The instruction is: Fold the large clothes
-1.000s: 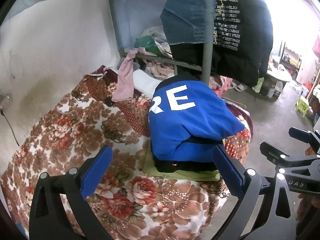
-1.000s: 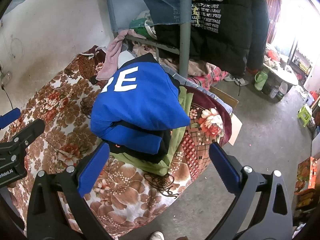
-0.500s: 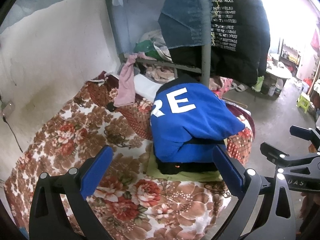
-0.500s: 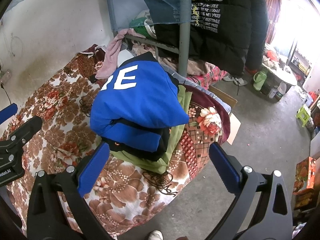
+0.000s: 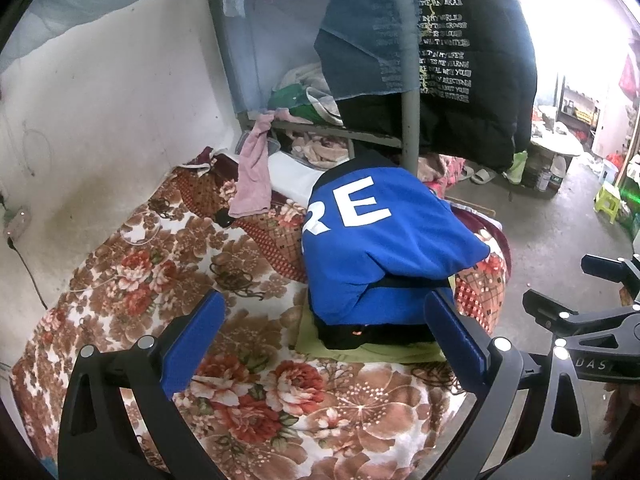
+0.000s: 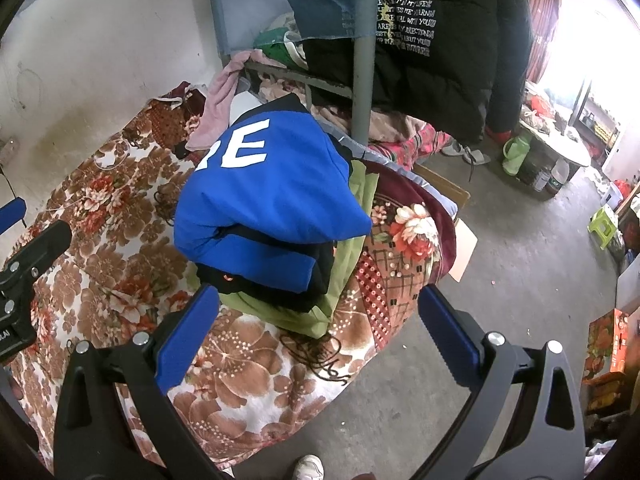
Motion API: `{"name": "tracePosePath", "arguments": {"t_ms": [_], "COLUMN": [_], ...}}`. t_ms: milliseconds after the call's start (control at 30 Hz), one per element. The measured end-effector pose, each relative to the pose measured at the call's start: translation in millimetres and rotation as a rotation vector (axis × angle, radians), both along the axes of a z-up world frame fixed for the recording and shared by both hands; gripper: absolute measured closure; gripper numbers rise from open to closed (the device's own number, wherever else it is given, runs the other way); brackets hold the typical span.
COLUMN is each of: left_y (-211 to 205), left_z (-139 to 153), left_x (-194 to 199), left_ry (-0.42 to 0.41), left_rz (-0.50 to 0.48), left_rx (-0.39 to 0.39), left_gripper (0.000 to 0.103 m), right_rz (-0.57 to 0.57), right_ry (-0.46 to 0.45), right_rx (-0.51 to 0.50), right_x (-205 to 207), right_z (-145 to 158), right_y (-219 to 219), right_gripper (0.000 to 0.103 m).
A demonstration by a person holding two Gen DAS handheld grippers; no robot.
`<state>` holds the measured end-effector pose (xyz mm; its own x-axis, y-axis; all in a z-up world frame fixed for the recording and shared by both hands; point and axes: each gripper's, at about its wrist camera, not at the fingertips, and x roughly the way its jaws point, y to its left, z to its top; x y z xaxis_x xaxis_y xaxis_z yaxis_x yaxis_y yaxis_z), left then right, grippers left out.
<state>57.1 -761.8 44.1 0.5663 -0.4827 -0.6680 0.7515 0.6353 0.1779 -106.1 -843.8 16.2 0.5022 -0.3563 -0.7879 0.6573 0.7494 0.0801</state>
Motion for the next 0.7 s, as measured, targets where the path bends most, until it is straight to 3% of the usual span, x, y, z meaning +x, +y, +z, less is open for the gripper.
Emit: {"name": "tracePosePath", "arguments": {"t_ms": [700], "left_y": [2.0], "left_z": [-3.1], "left_x": [6.7], "left_ry": [0.032], "left_rz": [0.008], "left_rx": [-0.012], "left_gripper": [0.005], "right_rz": [0.004], "right_ry": [0.023], "right_rx": [-0.001], "right_x": [8.1], "right_z": [-8.5], "right_y": [3.7], "right_gripper": [0.005]}}
